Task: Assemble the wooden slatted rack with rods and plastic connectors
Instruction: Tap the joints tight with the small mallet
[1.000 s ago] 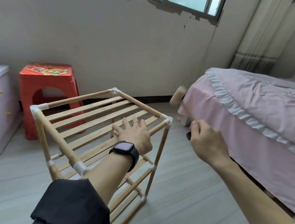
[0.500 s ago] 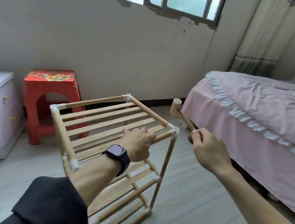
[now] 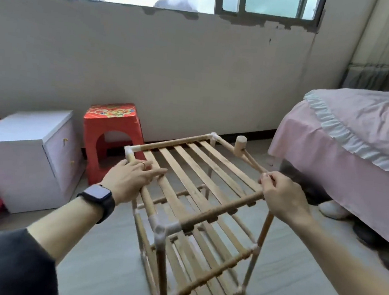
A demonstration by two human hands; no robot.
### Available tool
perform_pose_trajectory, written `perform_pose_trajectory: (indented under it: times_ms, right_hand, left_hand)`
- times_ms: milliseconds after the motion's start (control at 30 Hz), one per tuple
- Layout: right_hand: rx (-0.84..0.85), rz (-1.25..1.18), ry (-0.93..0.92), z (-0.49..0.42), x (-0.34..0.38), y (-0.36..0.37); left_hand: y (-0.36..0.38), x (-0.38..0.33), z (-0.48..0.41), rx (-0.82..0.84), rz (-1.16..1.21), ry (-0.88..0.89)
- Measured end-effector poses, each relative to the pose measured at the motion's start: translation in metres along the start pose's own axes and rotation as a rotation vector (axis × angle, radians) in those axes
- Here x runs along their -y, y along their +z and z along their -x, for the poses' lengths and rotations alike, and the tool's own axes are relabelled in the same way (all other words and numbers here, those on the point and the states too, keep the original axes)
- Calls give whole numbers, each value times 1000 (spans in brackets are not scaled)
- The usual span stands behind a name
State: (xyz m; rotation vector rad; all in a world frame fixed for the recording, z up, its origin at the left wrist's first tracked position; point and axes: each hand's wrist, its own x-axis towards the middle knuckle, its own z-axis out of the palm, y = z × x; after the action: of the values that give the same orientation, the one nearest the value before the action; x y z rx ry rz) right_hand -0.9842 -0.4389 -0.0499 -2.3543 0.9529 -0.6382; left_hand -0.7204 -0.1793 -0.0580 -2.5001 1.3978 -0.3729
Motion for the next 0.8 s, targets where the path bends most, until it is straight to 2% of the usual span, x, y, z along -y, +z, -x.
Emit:
perform_pose_trajectory:
  times_ms: [200, 300, 400, 467, 533, 667, 800]
  right_hand:
    - [-160, 60, -143, 8, -12, 25]
    - [-141, 117, -108, 1, -13, 34]
    - [-98, 159, -74, -5, -1, 42]
    - [-84, 179, -69, -10, 9, 46]
    - [-35, 118, -30, -17, 15, 45]
    - [30, -296, 57, -15, 6, 12]
    - [-72, -106, 48, 10, -31, -38]
  left_hand:
    - [-8, 0, -39, -75, -57, -17]
    - [-20, 8, -60, 15, -59, -167]
    - [-50, 11, -73, 100, 59, -286]
    - [-77, -1, -76, 93, 147, -322]
    - [-96, -29, -72, 54, 269, -268]
    - [-88, -114, -56, 83, 526, -33]
    - [-63, -171, -66, 88, 394, 22]
